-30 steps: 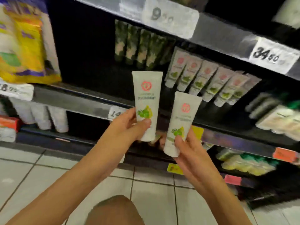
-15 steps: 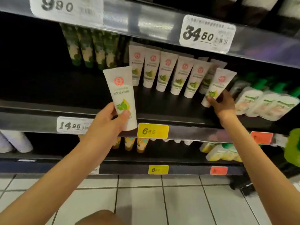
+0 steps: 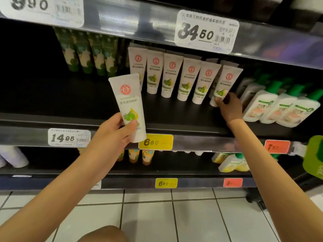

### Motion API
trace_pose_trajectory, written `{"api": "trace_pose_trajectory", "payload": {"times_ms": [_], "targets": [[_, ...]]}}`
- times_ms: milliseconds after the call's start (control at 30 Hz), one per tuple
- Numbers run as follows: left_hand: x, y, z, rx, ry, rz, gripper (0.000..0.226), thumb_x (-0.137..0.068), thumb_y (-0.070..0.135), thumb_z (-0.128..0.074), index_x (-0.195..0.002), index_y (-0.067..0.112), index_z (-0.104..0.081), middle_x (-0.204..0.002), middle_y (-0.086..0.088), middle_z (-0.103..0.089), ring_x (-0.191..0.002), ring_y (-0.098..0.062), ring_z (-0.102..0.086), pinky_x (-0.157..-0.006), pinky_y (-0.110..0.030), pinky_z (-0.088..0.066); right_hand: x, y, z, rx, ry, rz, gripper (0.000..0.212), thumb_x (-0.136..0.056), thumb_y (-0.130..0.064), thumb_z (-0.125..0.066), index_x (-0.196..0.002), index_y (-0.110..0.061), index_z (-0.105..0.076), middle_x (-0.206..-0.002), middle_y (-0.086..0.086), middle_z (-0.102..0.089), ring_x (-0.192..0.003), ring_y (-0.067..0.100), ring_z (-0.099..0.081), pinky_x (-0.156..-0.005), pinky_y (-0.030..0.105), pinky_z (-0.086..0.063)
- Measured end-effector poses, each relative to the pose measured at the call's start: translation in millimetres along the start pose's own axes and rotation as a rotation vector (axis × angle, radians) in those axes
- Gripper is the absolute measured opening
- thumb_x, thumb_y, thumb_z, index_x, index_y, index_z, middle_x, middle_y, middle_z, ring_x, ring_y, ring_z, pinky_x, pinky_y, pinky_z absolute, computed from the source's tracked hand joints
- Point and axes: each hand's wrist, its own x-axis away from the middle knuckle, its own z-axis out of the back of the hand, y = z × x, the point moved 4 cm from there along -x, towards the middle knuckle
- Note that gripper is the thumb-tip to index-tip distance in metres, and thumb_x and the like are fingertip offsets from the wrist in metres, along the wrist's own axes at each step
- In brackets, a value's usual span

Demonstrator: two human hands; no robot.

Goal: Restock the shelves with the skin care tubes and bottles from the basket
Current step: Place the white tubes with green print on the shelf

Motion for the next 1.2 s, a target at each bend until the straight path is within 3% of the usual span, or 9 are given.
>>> {"api": "trace_pose_trajectory", "payload": {"times_ms": [100,200,267,367,533,600,700,867,1200], "targets": [[-0.2,0.5,-0.3,0.066,-0.02,-0.003,0.023,-0.087,0.012,-0.053,-0.104,0.028,-0.056,-0.109,0.005,-0.065,-0.09,-0.008,-0.068,-0.057,-0.015,-0.053,28.9,-3.1,13.2,0.031,0.043,-0.108,0.047,-0.095,-0.025,-0.049,-0.136,-0.003,-0.041,-0.136,0.015,-0.05,-0.126,0.027,-0.046,-0.093,0.025,-0.033],[-1.1,0.1,-2.3,0.057,-0.009,-0.027,0.024,-0.087,0.012,-0.054,-0.105,0.028,-0.056,-0.105,0.008,-0.067,-0.086,-0.002,-0.068,-0.057,-0.015,-0.053,95.6,-25.5,13.8,-0.18,0.118,0.026,0.037,-0.094,-0.024,-0.051,-0.127,-0.007,-0.05,-0.124,0.011,-0.057,-0.105,0.014,-0.054,-0.078,0.006,-0.036],[-2.2,-1.0,-7.5,-0.016,-0.011,-0.055,0.023,-0.087,0.016,-0.055,-0.105,0.031,-0.056,-0.107,0.009,-0.067,-0.095,-0.005,-0.067,-0.065,-0.017,-0.055,136.1,-58.4,-5.6,-0.275,-0.109,0.197,0.036,-0.089,-0.023,-0.058,-0.123,-0.014,-0.053,-0.119,0.002,-0.057,-0.1,0.006,-0.054,-0.078,0.003,-0.04],[-1.8,1.6,-16.0,-0.081,-0.054,-0.117,0.025,-0.088,0.017,-0.055,-0.104,0.035,-0.057,-0.105,0.01,-0.069,-0.098,-0.003,-0.065,-0.075,-0.017,-0.055,174.9,-109.2,-37.4,-0.309,-0.52,0.367,0.042,-0.082,-0.02,-0.066,-0.122,-0.022,-0.054,-0.115,-0.007,-0.055,-0.103,0.003,-0.055,-0.084,0.016,-0.048],[-6.9,18.2,-2.6,-0.152,-0.05,-0.224,0.025,-0.094,0.02,-0.045,-0.102,0.04,-0.058,-0.097,0.023,-0.069,-0.097,0.007,-0.062,-0.074,-0.01,-0.05,170.2,-140.9,-60.5,-0.314,-0.597,0.393,0.035,-0.079,-0.015,-0.07,-0.11,-0.024,-0.056,-0.092,-0.019,-0.059,-0.086,-0.012,-0.058,-0.074,0.004,-0.048],[-9.8,20.5,5.5,-0.178,-0.05,-0.228,0.028,-0.097,0.023,-0.04,-0.1,0.046,-0.056,-0.101,0.023,-0.068,-0.106,0.005,-0.059,-0.089,-0.017,-0.047,160.0,-143.5,-74.1,-0.286,-0.593,0.396,0.036,-0.079,-0.012,-0.07,-0.112,-0.02,-0.057,-0.092,-0.02,-0.059,-0.082,-0.012,-0.058,-0.07,-0.001,-0.044],[-10.5,21.0,20.6,-0.14,-0.019,-0.211,0.028,-0.096,0.016,-0.043,-0.109,0.039,-0.054,-0.105,0.022,-0.062,-0.115,-0.002,-0.055,-0.101,-0.024,-0.041,137.5,-143.5,-99.8,-0.213,-0.511,0.372,0.039,-0.083,-0.01,-0.067,-0.119,-0.011,-0.054,-0.111,0.0,-0.064,-0.102,0.01,-0.06,-0.077,0.006,-0.042],[4.1,22.3,44.9,-0.131,-0.048,-0.209,0.027,-0.094,0.011,-0.044,-0.109,0.03,-0.057,-0.111,0.014,-0.064,-0.108,0.001,-0.059,-0.085,-0.008,-0.047,96.5,-149.5,-134.6,-0.099,-0.437,0.313,0.041,-0.087,-0.015,-0.062,-0.124,-0.005,-0.05,-0.13,0.011,-0.056,-0.12,0.024,-0.052,-0.093,0.025,-0.038],[14.2,7.3,77.7,-0.043,-0.02,-0.146,0.025,-0.091,0.012,-0.047,-0.107,0.027,-0.06,-0.11,0.01,-0.068,-0.107,-0.002,-0.061,-0.082,-0.009,-0.049,78.6,-150.7,-153.3,-0.186,-0.326,0.312,0.041,-0.088,-0.011,-0.06,-0.127,-0.002,-0.05,-0.132,0.012,-0.054,-0.124,0.024,-0.049,-0.1,0.026,-0.035]]}}
